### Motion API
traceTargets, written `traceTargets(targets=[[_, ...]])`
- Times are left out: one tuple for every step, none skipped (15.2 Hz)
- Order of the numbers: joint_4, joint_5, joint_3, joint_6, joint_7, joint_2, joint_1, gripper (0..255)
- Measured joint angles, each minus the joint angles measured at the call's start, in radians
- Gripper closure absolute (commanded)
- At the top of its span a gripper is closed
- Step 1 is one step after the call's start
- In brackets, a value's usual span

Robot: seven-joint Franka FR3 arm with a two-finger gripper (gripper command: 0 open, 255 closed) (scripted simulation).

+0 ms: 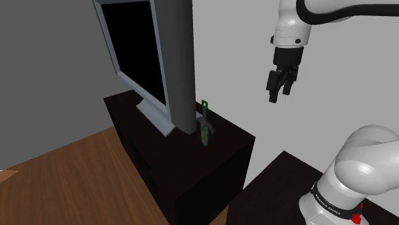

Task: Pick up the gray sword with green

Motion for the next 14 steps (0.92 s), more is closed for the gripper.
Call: traceTargets(targets=[[0.000,0.000,0.000,0.000,0.000,0.000,0.000,0],[-0.011,0.002,0.003,0.018,0.001,0.005,0.000,0],[-0.019,0.005,0.008,0.045,0.004,0.018,0.001,0],[-0.036,0.013,0.019,0.082,0.011,0.030,0.003,0],[-0.044,0.017,0.027,0.123,0.015,0.055,0.004,0],[-0.055,0.018,0.032,0.167,0.015,0.081,0.002,0],[-0.061,0.022,0.039,0.205,0.019,0.104,0.003,0],[-0.066,0.024,0.044,0.238,0.021,0.123,0.003,0],[-0.072,0.027,0.051,0.274,0.025,0.145,0.003,0],[-0.078,0.029,0.057,0.319,0.026,0.176,0.002,0],[-0.081,0.033,0.067,0.358,0.033,0.203,0.004,0],[-0.082,0.034,0.074,0.393,0.036,0.227,0.003,0],[-0.081,0.038,0.086,0.433,0.046,0.260,0.005,0],[-0.084,0.039,0.092,0.474,0.049,0.289,0.004,0]])
